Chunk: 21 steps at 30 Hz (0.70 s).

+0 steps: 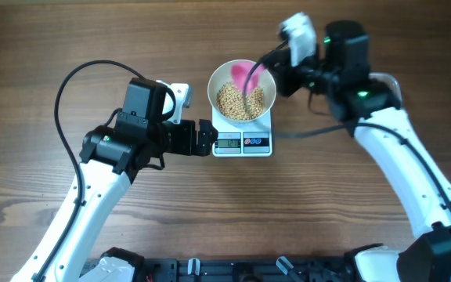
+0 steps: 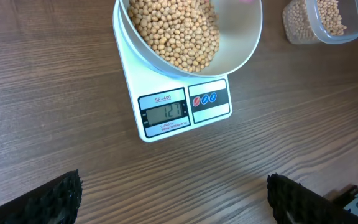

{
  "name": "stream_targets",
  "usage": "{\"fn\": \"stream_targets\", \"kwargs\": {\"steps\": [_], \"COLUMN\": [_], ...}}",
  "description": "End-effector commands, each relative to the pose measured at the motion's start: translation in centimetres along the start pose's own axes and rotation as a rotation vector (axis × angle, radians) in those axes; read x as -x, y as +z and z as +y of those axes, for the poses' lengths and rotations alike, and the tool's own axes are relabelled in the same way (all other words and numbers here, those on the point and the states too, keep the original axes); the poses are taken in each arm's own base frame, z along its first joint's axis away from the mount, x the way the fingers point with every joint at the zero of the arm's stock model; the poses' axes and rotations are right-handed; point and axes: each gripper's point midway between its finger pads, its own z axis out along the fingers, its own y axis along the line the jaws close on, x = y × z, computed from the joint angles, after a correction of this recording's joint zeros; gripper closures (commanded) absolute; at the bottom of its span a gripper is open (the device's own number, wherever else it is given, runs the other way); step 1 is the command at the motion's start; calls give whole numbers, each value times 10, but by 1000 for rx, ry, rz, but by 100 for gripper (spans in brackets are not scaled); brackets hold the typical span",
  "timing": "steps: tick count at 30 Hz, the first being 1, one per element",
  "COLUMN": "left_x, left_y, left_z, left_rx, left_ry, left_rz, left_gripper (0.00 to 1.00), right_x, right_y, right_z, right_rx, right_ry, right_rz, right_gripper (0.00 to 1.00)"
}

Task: Scoop item into bowl and weigh 150g on scale
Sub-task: 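Raise the emptied pink scoop and move it right to the tub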

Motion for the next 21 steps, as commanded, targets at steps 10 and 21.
{"fn": "stream_targets", "kwargs": {"steps": [10, 21], "left_x": [-3, -3], "left_y": [2, 2], "left_z": [-2, -2], "left_rx": [-12, -12], "left_ry": [17, 17], "left_rz": [10, 10], "left_gripper": [0, 0], "right_x": [12, -60], "right_y": [-125, -164], "right_z": [-141, -187], "right_rx": [-322, -550], "right_ry": [300, 246], "right_rz": [-163, 87], "right_gripper": [96, 96]}}
